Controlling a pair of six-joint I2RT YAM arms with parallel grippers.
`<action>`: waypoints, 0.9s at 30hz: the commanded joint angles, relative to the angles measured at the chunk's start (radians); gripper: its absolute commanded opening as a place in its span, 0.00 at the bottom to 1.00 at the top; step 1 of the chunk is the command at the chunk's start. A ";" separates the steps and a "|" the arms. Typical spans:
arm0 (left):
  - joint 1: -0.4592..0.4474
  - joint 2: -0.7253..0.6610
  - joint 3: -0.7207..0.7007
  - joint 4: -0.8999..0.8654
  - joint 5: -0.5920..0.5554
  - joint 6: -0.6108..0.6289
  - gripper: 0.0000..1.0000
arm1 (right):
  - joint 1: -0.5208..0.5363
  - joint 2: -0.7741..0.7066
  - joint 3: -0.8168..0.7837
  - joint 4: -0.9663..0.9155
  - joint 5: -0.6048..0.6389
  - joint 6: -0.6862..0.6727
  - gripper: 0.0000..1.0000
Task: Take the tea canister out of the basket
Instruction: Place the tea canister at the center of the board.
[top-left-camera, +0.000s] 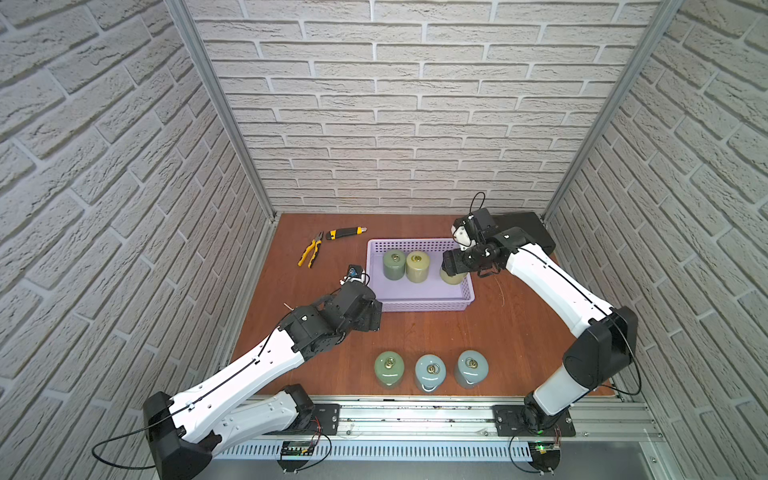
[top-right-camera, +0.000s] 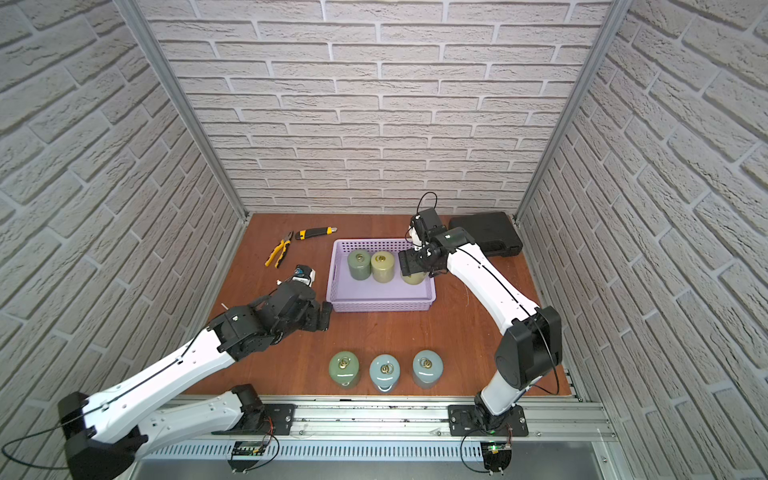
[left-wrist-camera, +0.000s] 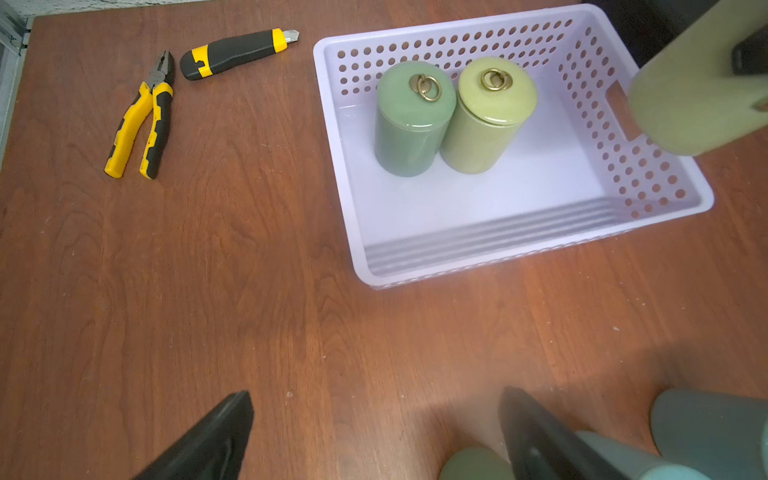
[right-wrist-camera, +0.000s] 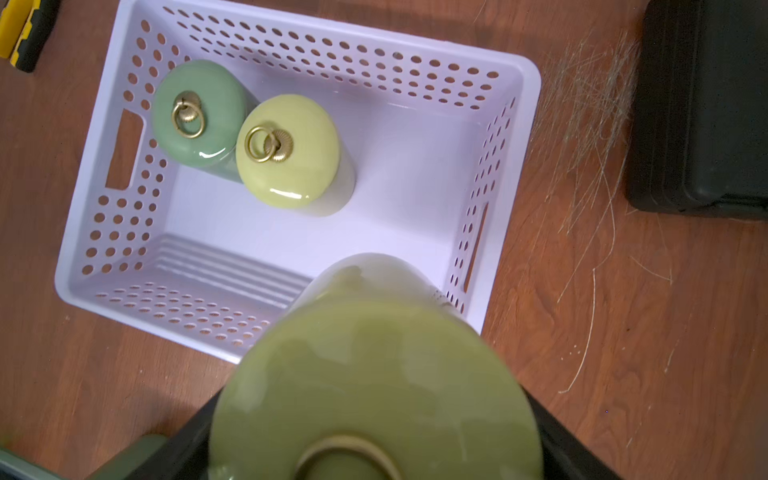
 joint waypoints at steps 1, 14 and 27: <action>0.006 -0.013 -0.019 0.038 0.021 0.022 0.98 | 0.034 -0.084 -0.025 0.041 0.027 0.028 0.48; 0.007 0.002 -0.022 0.024 0.005 -0.004 0.98 | 0.193 -0.231 -0.201 0.072 0.089 0.107 0.48; 0.009 -0.014 -0.032 -0.024 -0.051 -0.084 0.98 | 0.368 -0.261 -0.328 0.156 0.162 0.185 0.48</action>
